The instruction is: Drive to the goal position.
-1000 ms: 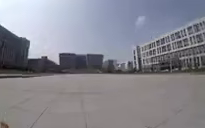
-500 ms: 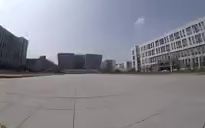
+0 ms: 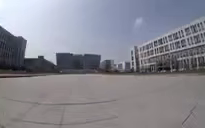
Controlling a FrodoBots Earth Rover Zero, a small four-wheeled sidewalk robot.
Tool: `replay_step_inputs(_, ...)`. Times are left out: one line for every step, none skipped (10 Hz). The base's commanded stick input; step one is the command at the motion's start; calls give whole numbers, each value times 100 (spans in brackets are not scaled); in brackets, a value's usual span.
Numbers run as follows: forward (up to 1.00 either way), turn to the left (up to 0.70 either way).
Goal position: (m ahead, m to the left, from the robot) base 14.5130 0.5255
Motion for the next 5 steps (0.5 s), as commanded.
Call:
replay_step_inputs(100, 6)
replay_step_inputs(100, 18)
replay_step_inputs(100, 37)
replay_step_inputs(100, 40)
replay_step_inputs(100, 40)
